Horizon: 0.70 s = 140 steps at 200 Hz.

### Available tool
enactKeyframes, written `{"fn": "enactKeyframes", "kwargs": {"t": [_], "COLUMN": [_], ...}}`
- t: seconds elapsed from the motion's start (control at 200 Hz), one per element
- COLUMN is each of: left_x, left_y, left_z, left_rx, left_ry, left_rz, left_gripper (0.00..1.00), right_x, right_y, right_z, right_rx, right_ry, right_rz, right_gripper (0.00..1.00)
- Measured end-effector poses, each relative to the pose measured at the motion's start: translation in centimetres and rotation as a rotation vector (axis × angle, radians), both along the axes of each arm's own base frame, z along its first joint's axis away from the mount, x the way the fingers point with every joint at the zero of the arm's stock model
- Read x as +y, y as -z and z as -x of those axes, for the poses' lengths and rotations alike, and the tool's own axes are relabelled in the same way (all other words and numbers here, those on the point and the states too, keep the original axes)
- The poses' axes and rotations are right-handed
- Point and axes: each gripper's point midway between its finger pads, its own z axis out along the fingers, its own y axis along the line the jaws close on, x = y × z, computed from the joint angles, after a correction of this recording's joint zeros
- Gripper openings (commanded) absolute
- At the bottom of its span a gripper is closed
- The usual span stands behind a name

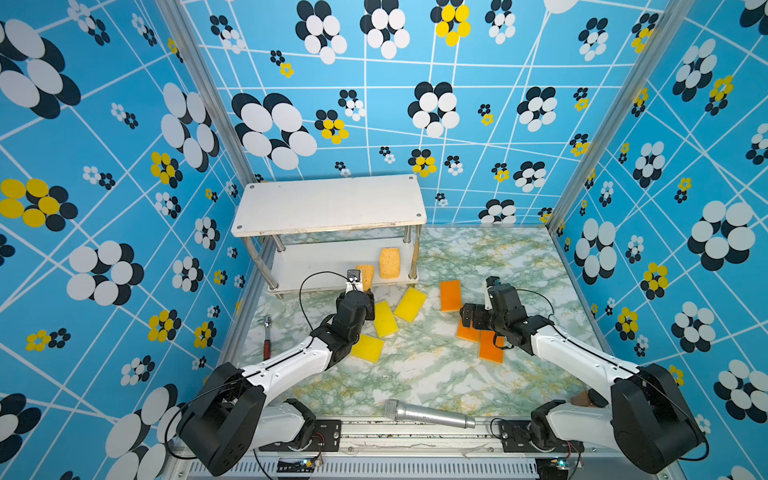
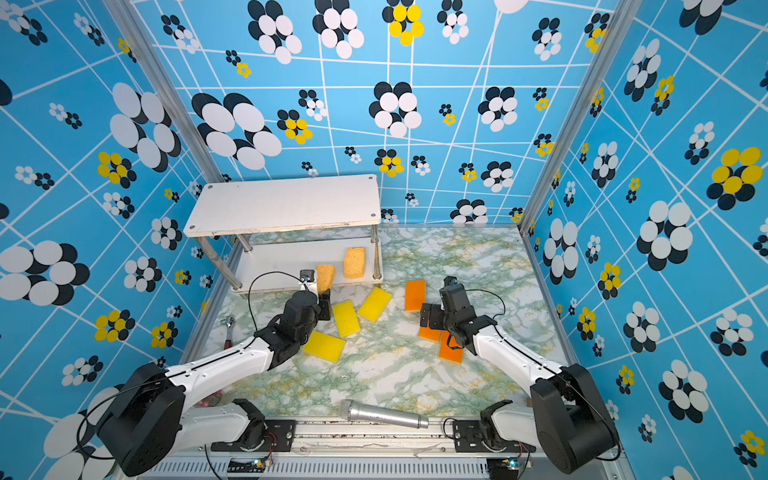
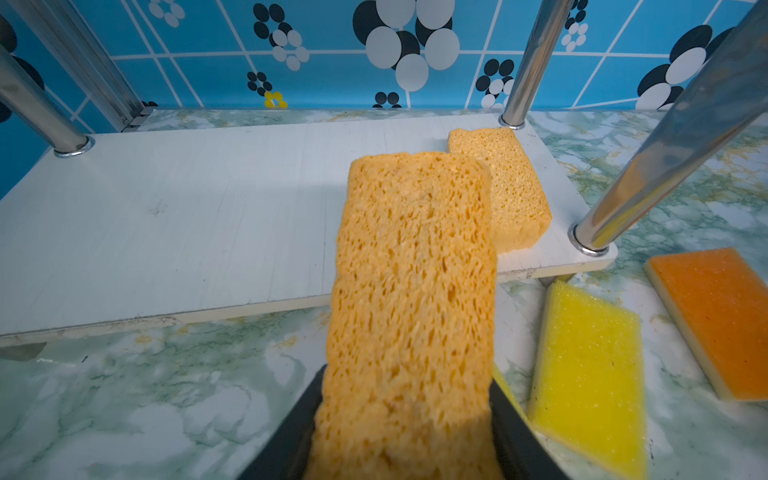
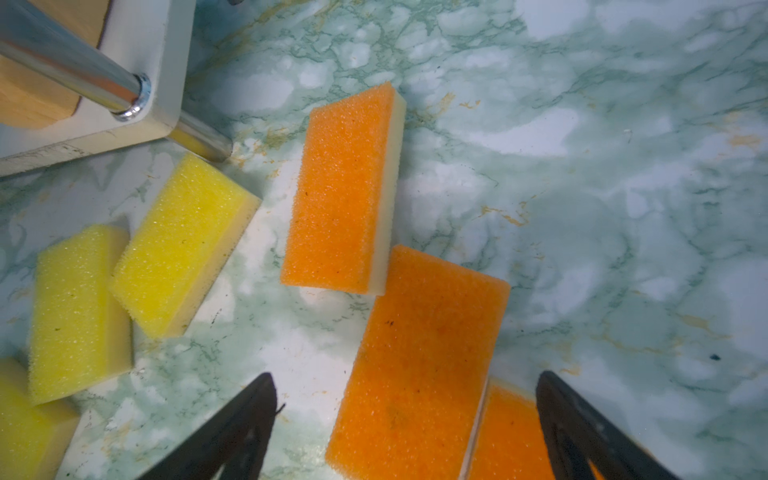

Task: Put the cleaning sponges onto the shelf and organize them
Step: 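Lift the tan sponge with the left gripper and carry it onto the lower shelf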

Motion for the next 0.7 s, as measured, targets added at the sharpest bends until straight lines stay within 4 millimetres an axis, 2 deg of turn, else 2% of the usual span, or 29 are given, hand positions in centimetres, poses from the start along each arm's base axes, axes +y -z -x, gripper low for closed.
{"fn": "enactKeyframes", "kwargs": {"t": [0.18,0.455,0.7], "left_x": [0.4,-0.5,-1.3], "left_y": [-0.3,2.0,2.5], "left_z": [-2.1,-3.9,-5.4], "left_rx": [-0.014,0.014,0.004], "left_ry": [-0.026,-0.025,-0.023], "left_rz": [0.019,0.009,0.016], "left_gripper": [0.48,0.47,0.48], "right_x": [0.1,0.1,0.0], "right_y": [-0.2,-0.1,-0.1], "right_z": [-0.1,-0.1,-0.1], "right_rx": [-0.004,-0.003,-0.003], "right_ry": [0.000,0.000,0.001], "right_rz": [-0.002,-0.001,-0.001], "right_gripper": [0.99,0.99,0.99]}}
